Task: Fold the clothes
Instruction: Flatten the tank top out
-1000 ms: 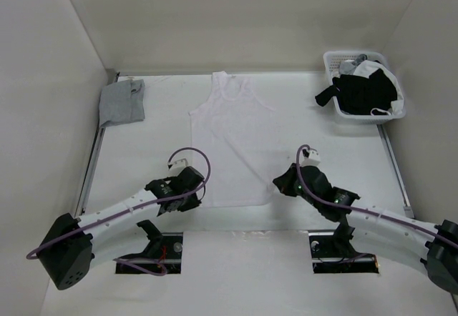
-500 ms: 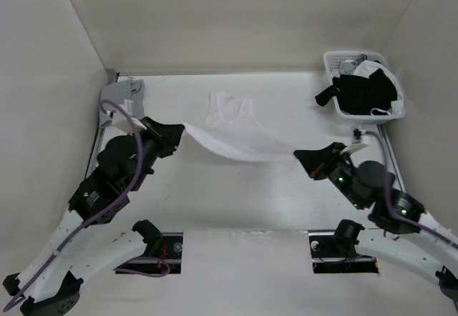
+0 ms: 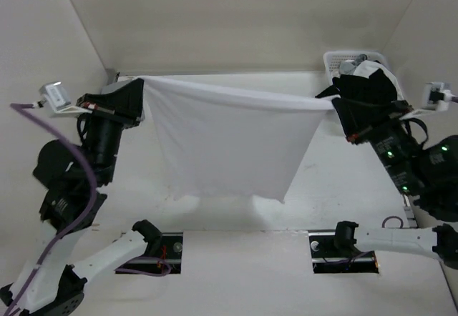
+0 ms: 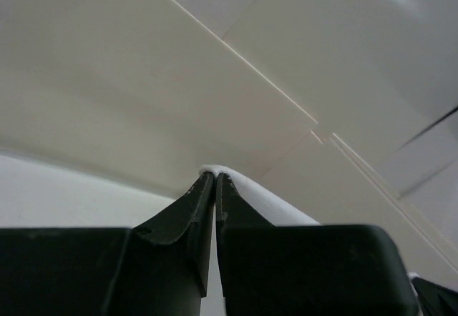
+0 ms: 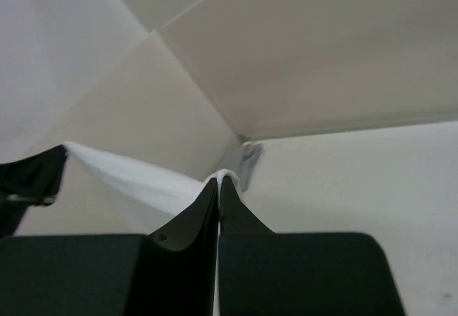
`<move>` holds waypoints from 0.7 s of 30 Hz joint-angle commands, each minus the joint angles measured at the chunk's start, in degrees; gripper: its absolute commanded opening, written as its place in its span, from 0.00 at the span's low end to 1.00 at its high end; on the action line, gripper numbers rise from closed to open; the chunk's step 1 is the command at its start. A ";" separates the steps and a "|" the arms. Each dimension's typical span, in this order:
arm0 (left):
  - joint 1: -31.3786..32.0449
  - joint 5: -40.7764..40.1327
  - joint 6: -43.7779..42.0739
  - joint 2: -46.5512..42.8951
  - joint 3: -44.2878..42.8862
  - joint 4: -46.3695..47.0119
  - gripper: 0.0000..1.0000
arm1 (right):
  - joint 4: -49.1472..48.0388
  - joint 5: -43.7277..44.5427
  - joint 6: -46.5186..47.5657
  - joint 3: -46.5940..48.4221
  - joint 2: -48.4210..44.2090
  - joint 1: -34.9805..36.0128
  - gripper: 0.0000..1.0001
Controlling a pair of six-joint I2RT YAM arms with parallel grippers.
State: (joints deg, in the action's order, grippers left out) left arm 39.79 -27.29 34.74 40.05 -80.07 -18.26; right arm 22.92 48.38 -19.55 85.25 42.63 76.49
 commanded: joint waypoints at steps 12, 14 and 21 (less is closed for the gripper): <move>-30.42 19.27 8.32 40.43 -15.25 11.06 0.03 | -6.41 -42.48 -1.10 22.89 40.48 -52.88 0.00; -32.27 21.91 9.20 44.66 -22.46 8.96 0.03 | -2.02 -43.02 -1.28 33.08 46.55 -54.46 0.00; -36.23 25.53 9.91 48.89 -35.23 6.75 0.03 | 7.83 -44.51 -1.37 61.06 58.87 -55.97 0.00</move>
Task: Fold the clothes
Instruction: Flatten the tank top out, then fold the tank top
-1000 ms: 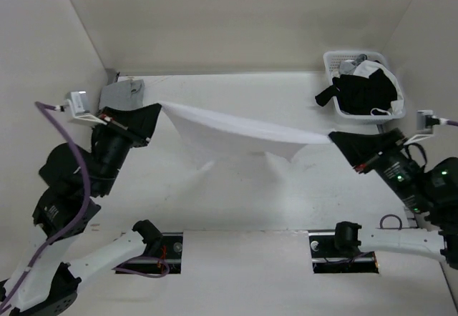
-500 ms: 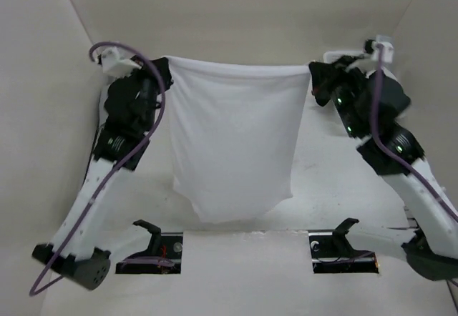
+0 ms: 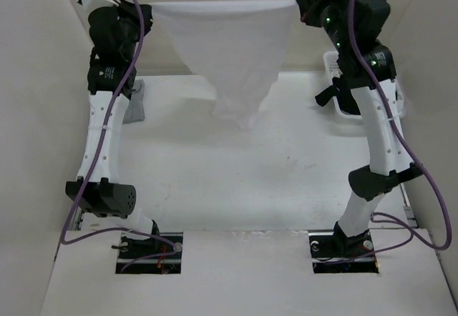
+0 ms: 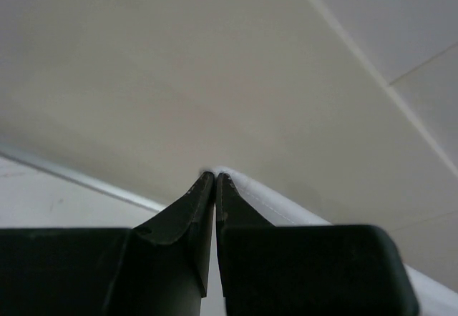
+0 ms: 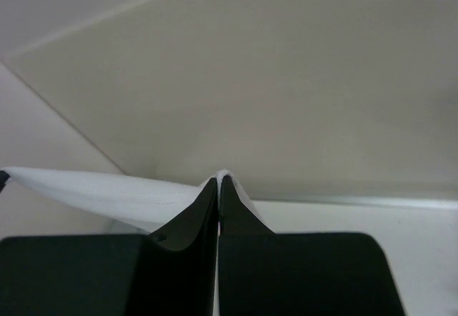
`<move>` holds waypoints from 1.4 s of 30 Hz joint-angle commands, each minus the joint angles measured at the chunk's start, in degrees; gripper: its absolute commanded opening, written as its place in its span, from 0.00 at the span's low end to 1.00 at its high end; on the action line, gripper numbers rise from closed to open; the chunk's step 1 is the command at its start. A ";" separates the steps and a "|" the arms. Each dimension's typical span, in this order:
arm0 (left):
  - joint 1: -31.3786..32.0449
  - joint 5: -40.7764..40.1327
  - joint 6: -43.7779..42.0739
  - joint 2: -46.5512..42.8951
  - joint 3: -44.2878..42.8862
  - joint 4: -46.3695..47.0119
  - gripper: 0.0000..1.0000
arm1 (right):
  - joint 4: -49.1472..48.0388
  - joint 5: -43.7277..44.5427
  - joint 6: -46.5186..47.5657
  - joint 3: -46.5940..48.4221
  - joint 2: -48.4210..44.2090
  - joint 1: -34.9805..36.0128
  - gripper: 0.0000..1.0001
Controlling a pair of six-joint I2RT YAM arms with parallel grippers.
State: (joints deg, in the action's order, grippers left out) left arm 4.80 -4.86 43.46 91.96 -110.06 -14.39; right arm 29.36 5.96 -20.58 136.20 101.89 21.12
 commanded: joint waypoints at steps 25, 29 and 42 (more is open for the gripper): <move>3.60 0.82 3.65 -53.87 79.10 7.92 0.03 | -16.46 11.36 -13.50 -97.59 -53.53 25.12 0.00; 3.50 1.52 3.64 -68.20 82.90 -7.98 0.04 | -11.36 11.71 -26.93 -107.79 -61.09 38.29 0.00; 9.66 -3.57 9.10 -67.39 79.04 -10.52 0.03 | -5.01 20.06 -36.58 -105.19 -64.72 50.58 0.00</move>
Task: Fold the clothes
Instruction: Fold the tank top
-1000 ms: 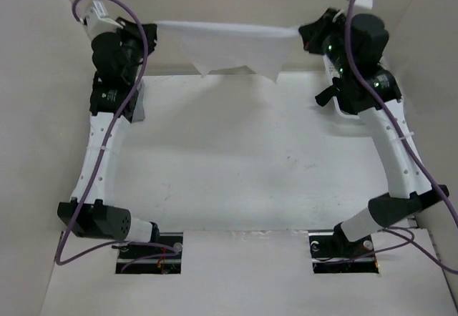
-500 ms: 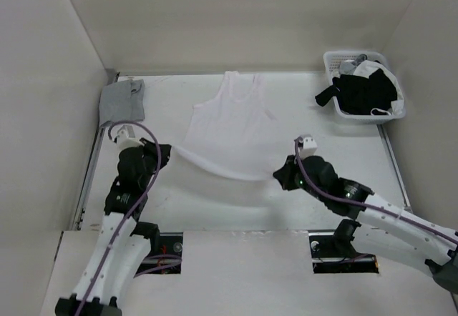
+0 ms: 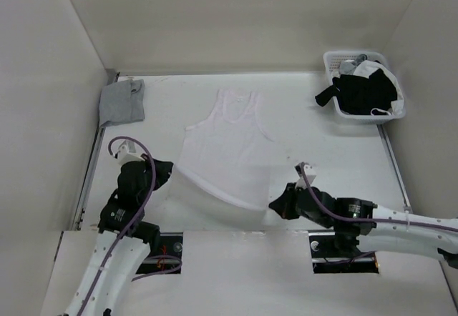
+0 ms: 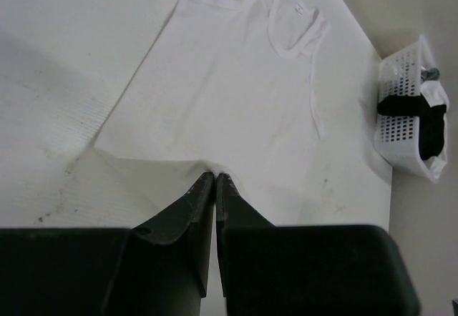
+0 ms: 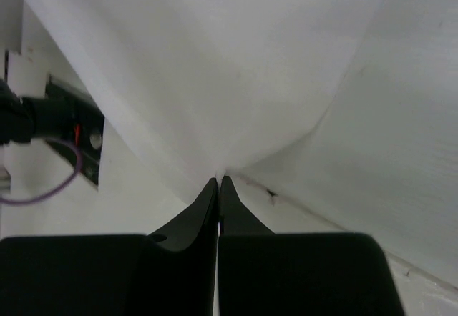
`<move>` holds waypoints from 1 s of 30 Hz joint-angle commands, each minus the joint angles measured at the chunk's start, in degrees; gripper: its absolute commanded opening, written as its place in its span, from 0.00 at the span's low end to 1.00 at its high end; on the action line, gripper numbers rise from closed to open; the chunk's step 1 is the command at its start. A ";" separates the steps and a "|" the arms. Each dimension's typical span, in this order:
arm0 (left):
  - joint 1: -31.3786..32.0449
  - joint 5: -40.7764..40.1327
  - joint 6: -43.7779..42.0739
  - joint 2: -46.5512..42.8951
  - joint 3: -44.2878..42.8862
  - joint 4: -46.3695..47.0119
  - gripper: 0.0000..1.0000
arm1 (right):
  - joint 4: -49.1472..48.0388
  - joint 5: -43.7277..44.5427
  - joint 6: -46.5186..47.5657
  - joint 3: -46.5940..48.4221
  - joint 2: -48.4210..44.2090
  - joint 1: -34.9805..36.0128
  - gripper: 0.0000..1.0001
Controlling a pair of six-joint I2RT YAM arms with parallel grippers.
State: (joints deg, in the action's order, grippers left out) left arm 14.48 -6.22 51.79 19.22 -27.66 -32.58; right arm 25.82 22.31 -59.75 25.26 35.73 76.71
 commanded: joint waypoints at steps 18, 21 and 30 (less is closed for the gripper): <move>-2.31 -4.59 0.07 81.55 -46.49 44.44 0.03 | -27.84 -22.56 26.35 38.79 52.40 -59.78 0.00; -2.57 -4.42 -0.72 91.13 -55.98 42.43 0.04 | -27.32 -24.58 26.44 47.31 62.24 -62.16 0.00; -5.73 -3.45 -0.81 99.89 -64.22 39.34 0.34 | -27.14 -24.15 23.27 64.05 79.07 -64.19 0.41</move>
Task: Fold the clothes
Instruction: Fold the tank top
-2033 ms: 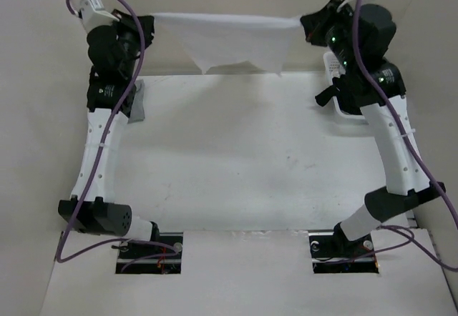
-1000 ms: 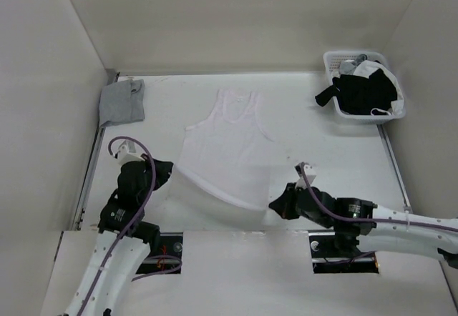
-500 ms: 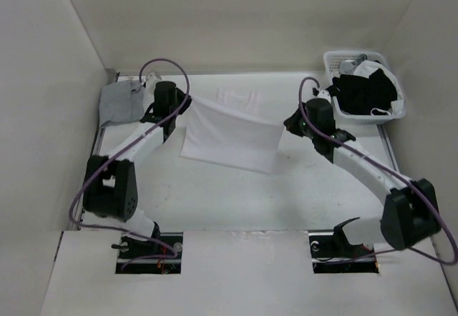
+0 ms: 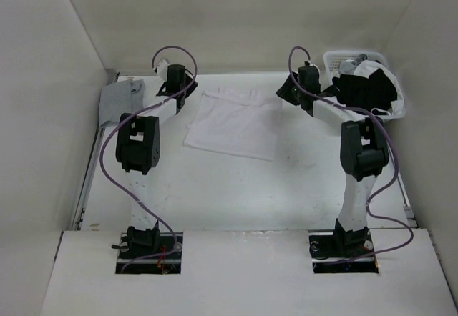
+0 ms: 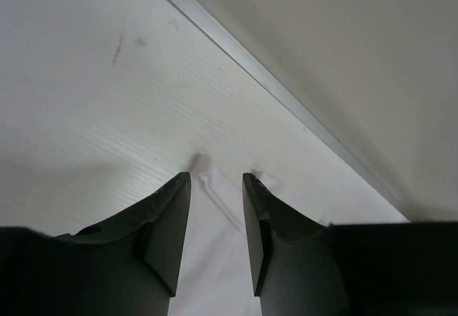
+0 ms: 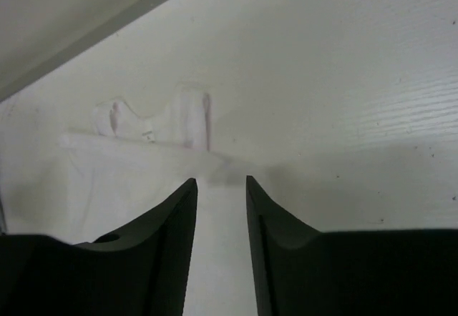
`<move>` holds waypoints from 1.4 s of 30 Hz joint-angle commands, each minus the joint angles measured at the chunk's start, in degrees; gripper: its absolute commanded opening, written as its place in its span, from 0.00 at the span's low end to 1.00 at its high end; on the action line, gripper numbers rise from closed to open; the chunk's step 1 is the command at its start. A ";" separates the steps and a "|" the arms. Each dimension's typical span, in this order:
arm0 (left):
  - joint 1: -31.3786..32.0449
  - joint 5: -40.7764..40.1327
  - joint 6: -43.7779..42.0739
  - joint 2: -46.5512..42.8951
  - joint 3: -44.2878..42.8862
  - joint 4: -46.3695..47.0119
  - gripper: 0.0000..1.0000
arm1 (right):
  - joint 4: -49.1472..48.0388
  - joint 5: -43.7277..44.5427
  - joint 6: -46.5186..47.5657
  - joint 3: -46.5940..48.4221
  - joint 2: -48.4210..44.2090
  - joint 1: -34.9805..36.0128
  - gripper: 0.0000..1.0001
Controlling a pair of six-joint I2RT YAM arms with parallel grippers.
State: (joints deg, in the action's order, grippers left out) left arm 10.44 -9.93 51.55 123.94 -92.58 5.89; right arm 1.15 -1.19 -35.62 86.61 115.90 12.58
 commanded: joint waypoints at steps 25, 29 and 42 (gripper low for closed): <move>-1.08 5.89 -0.05 -35.70 60.76 16.25 0.32 | -23.47 4.10 -10.35 -58.66 -35.13 14.36 0.45; -1.34 5.28 0.48 -35.70 60.58 16.61 0.19 | -24.61 3.39 -12.54 -58.66 -32.41 13.83 0.48; -1.69 4.75 2.50 -34.73 61.55 18.72 0.18 | -25.76 1.98 -16.77 -59.01 -30.73 14.09 0.47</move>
State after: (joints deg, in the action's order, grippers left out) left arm 9.02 -5.32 53.25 89.17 -32.18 21.67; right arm -21.10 0.99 -51.00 27.90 85.17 26.35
